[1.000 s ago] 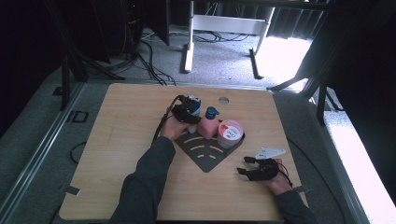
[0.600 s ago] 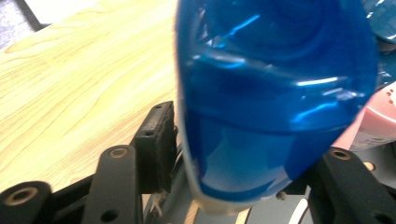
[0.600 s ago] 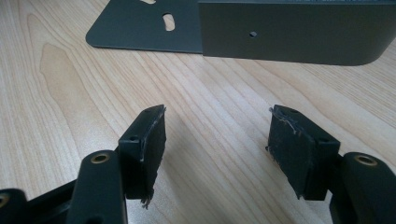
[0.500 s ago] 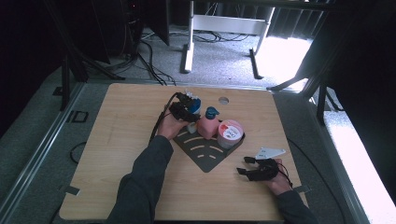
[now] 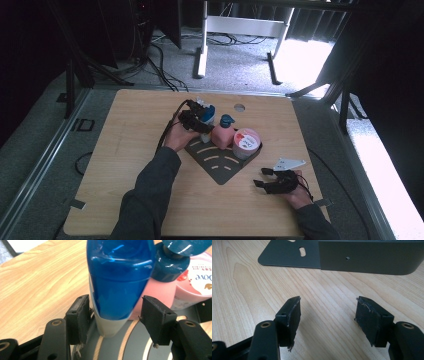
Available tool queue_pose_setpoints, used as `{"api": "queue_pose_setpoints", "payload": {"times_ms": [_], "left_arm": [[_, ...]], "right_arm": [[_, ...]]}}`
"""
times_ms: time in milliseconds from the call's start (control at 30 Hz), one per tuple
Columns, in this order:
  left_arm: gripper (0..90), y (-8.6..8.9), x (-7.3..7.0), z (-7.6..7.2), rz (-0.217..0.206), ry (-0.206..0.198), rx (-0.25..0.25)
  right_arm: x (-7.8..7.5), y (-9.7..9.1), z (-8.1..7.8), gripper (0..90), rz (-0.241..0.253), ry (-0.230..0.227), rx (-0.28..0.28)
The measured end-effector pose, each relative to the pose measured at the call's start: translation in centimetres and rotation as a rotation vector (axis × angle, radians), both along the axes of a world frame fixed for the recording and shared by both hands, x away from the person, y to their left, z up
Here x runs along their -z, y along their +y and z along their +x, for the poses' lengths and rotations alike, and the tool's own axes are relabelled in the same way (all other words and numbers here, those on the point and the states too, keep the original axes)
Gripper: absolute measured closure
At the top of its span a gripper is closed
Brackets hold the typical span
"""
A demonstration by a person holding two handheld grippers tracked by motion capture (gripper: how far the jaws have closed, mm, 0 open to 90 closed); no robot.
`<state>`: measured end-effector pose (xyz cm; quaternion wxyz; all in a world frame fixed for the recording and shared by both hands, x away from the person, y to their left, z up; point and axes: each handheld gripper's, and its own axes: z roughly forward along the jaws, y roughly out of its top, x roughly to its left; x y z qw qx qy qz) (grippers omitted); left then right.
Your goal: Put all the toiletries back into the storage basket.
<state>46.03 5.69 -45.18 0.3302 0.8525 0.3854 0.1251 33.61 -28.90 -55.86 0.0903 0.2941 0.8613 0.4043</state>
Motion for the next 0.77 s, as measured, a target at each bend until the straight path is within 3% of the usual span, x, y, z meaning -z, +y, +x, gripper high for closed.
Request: {"api": "queue_pose_setpoints", "payload": {"times_ms": [433, 667, 767], "left_arm": [[37.0, 0.3, -0.7, -0.9, 0.009, -0.024, 0.012], [35.0, 1.4, -0.8, -2.0, 0.028, -0.042, 0.003], [33.7, 2.3, -0.6, -2.4, 0.033, -0.031, -0.009]], "right_arm": [[0.0, 0.0, 0.0, 36.1, 0.0, 0.001, -0.001], [0.0, 0.0, 0.0, 36.1, 0.0, 0.0, -0.001], [0.0, 0.0, 0.0, 36.0, 0.001, 0.001, 0.0]]}}
